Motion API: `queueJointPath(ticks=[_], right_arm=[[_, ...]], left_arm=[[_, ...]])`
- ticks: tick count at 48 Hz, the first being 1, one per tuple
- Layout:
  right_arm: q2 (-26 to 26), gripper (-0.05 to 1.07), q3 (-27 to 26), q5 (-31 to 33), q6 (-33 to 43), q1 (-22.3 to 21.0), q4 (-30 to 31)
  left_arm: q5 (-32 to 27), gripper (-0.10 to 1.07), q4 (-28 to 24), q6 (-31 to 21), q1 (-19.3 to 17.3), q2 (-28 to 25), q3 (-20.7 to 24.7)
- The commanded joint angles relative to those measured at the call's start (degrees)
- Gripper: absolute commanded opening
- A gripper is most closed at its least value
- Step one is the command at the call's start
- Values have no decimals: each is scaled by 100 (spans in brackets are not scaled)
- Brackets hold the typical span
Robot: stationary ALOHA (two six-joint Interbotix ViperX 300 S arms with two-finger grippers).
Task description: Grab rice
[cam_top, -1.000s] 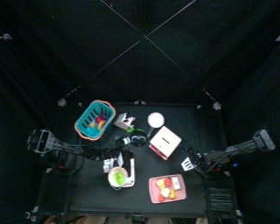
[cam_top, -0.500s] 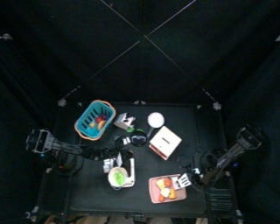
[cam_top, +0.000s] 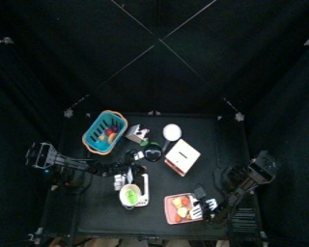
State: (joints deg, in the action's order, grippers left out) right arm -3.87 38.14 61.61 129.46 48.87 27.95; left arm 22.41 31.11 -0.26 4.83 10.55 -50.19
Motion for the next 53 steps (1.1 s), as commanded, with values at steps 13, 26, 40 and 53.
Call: queueJointPath(ticks=[13, 26, 40, 53], right_arm=[[149, 82, -62, 141, 35, -53, -35], [387, 101, -9, 26, 18, -123, -44], [554, 101, 132, -483, 9, -299, -35], [615, 101, 299, -765, 26, -369, 26]], left_arm=[[62, 39, 105, 9, -9, -26, 88], [105, 38, 105, 9, -18, -114, 97], [97, 38, 105, 9, -18, -149, 105], [105, 38, 105, 9, -9, -149, 97]])
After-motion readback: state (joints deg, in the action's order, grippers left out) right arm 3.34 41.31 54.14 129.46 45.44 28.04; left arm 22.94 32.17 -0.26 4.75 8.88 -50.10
